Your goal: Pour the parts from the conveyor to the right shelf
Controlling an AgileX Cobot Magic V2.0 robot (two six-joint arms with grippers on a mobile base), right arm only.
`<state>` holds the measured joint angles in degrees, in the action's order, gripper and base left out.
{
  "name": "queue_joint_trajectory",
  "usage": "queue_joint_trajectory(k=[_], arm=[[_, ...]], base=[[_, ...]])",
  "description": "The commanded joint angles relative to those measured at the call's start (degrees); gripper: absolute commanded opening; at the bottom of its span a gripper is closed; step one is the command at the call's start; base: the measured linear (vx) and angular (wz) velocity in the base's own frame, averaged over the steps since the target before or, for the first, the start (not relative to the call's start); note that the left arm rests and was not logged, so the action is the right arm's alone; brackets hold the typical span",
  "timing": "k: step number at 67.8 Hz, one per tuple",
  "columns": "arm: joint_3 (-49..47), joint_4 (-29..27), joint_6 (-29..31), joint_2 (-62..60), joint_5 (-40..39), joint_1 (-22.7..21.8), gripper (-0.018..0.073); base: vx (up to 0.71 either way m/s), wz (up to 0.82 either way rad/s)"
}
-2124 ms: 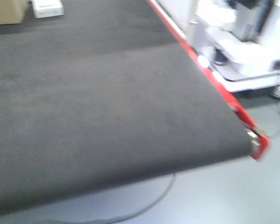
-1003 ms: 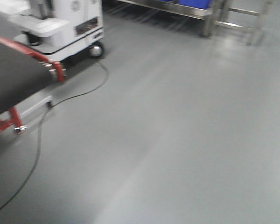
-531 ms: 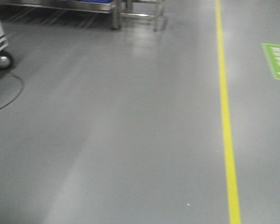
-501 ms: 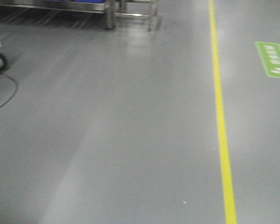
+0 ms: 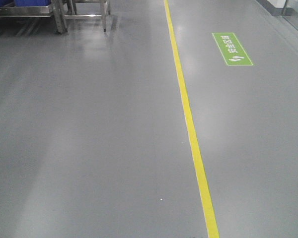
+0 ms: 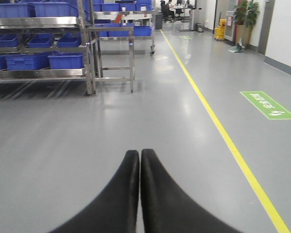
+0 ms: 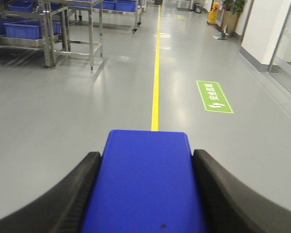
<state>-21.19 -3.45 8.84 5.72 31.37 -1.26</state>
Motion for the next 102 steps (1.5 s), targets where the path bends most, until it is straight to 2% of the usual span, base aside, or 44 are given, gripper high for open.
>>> queue_joint_trajectory(k=[1, 63, 102], arm=[[-1.6, 0.15, 0.38, 0.65, -4.68, -0.32, -0.0006], [-1.6, 0.15, 0.38, 0.65, -4.68, -0.32, -0.0006], [-1.6, 0.15, 0.38, 0.65, -4.68, -0.32, -0.0006]], base=[[-0.06, -0.22], [0.02, -0.02], [0.16, -0.1]])
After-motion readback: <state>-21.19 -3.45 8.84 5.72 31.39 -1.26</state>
